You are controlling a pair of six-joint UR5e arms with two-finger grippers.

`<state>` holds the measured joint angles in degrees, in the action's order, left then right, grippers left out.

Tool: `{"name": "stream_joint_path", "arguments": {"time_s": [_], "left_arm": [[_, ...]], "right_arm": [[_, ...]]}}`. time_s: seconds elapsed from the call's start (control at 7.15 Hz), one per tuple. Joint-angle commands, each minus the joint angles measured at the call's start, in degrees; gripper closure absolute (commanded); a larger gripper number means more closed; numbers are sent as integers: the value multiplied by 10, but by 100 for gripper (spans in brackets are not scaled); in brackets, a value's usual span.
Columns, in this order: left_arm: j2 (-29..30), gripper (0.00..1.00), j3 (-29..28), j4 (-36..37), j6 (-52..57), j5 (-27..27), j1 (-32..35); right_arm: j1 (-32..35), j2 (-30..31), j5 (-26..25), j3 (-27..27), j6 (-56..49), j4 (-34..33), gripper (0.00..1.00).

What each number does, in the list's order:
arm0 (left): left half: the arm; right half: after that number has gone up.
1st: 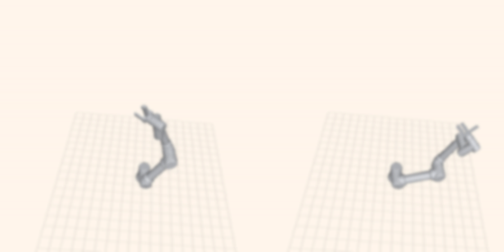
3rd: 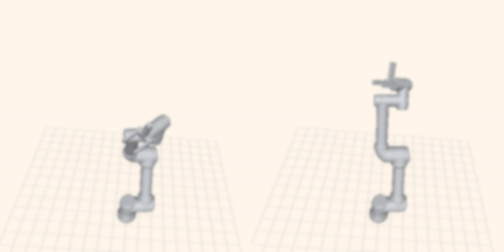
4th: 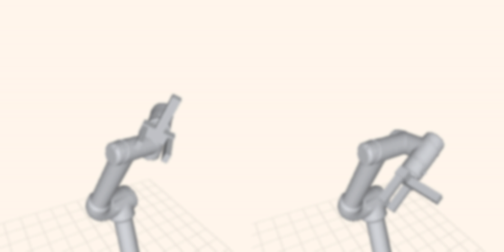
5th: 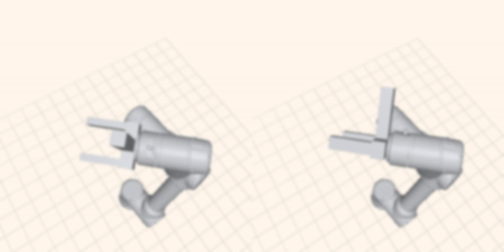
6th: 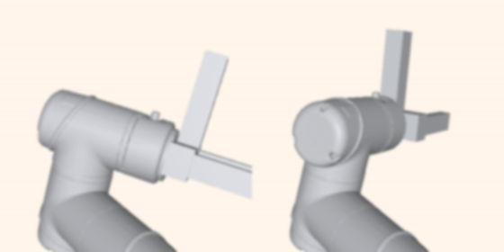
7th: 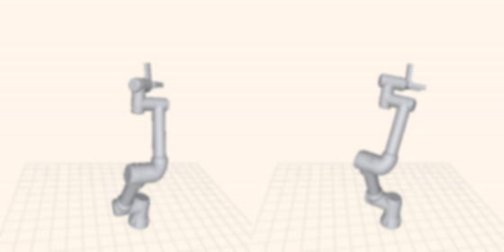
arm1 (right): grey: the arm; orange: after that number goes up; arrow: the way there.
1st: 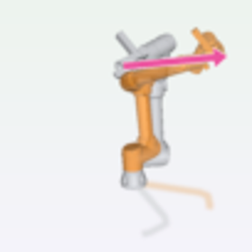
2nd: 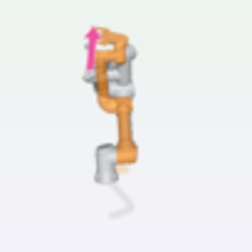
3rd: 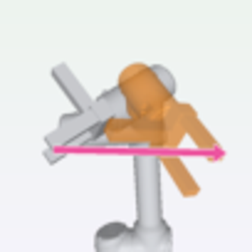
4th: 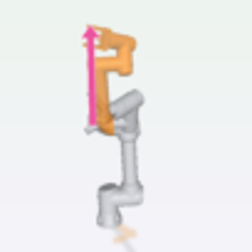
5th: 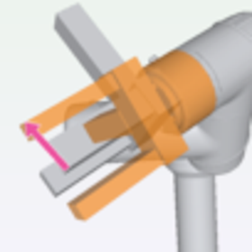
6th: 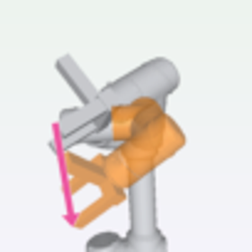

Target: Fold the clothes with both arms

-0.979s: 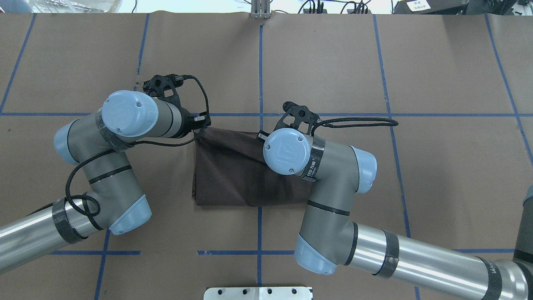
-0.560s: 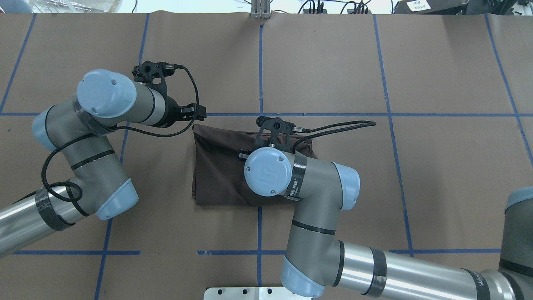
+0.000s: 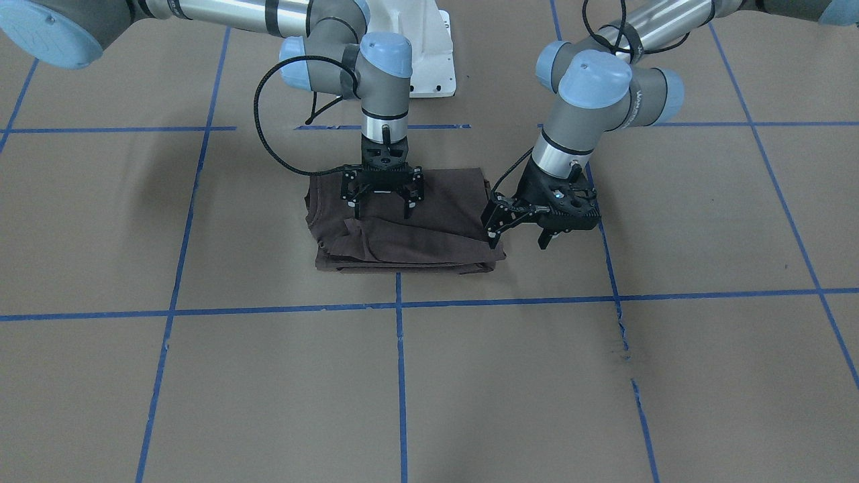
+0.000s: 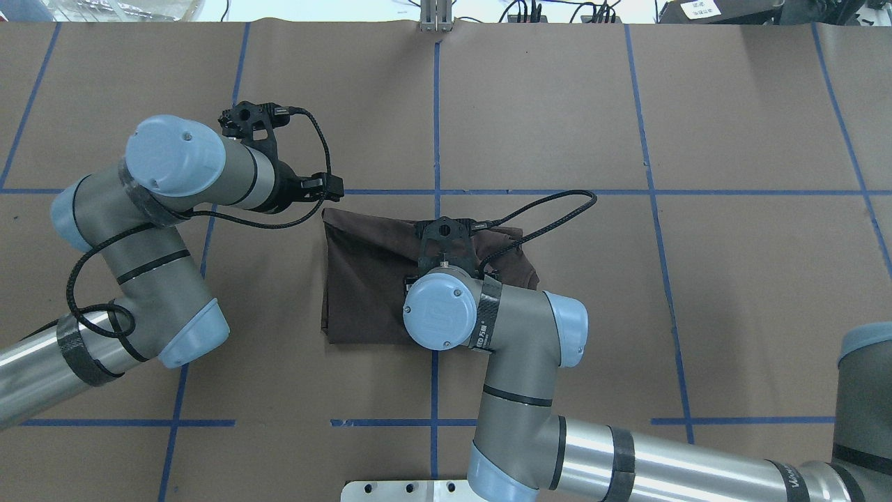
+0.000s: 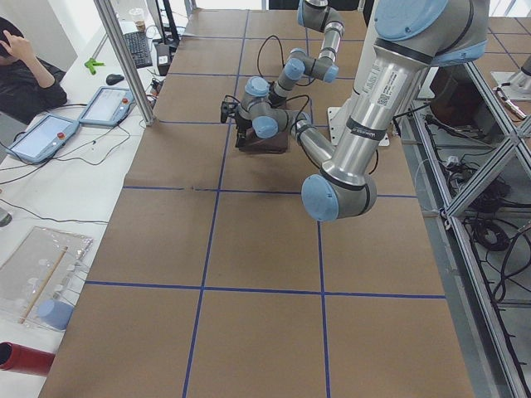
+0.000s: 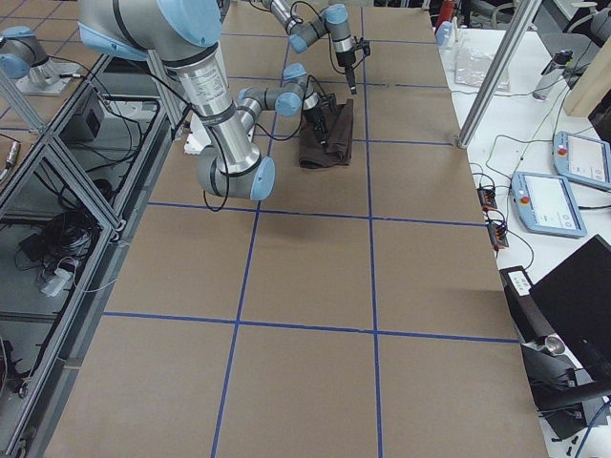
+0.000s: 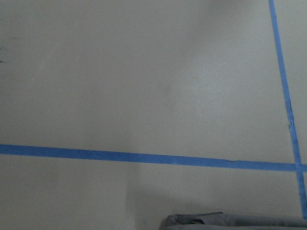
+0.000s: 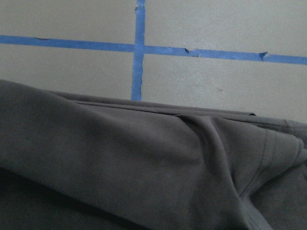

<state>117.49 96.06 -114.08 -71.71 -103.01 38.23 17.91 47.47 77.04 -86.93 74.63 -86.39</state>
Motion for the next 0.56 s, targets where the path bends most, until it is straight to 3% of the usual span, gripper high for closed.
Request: {"name": "stream_joint_path", "arguments": {"time_s": [0.0,0.42], "left_arm": [[-1,0,0,0,0,0,0],[-2,0,6,0,-2,0,0]], "right_arm": [[13,0,0,16,-16,0,0],[76,-12,4,44,-61,3,0]]}}
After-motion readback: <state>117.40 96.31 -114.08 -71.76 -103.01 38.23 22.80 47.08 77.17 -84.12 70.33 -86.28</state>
